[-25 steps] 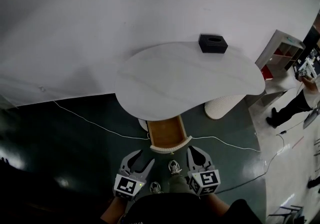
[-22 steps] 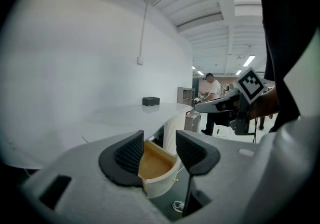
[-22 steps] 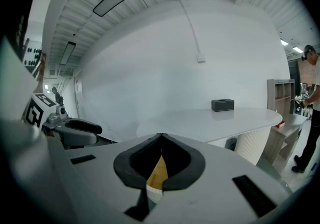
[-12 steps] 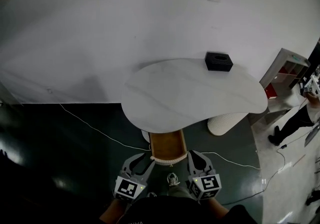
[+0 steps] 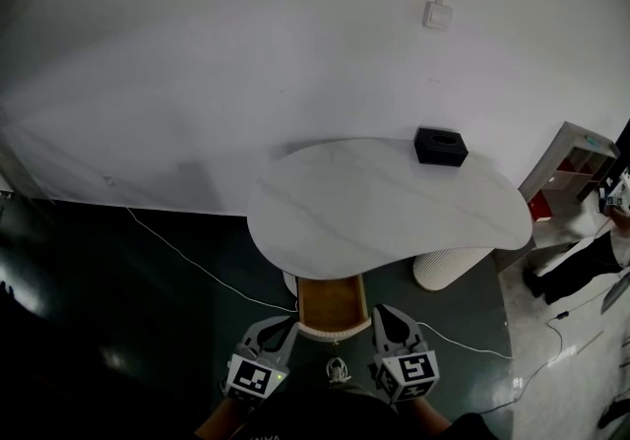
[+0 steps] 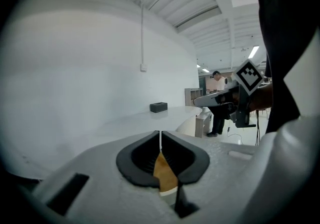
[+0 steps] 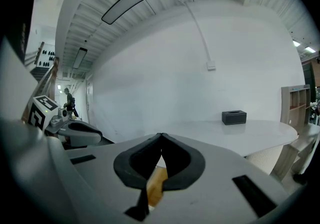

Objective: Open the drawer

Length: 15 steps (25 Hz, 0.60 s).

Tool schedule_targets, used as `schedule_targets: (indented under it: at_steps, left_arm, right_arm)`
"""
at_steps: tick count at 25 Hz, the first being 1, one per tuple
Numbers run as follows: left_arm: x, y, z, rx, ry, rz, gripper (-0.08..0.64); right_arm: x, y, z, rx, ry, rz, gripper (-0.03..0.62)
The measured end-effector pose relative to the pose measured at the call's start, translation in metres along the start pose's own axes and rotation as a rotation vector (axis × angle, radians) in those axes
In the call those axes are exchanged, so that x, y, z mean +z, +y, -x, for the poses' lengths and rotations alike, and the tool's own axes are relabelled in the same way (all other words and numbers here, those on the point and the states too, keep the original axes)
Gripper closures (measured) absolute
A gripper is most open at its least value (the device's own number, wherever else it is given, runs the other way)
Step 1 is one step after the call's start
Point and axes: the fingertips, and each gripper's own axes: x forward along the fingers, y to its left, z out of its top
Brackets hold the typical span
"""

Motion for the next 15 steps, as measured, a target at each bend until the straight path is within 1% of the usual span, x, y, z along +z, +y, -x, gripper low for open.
schedule_targets:
  at_steps: [5, 10, 15]
  left_arm:
    - [0.0087, 0.0031, -0.0043, 0.029, -0.003, -0.008, 0.540]
    - [0.0121, 0.0049, -0.0070, 0.034, -0.010, -0.015, 0.541]
    - [0.0069, 0.0043, -0.0065, 0.032, -0.001, -0.014, 0.541]
  right_arm:
    - [0.0015, -0.0067, 0.0007, 0.006, 0.015, 0.000, 0.591]
    - [0.0012, -0.0032, -0.0040, 0.025, 0.023, 0.006, 0.591]
    - [-0.0023, 0.0006, -0.0081, 0.042, 0.029, 0.013, 0.591]
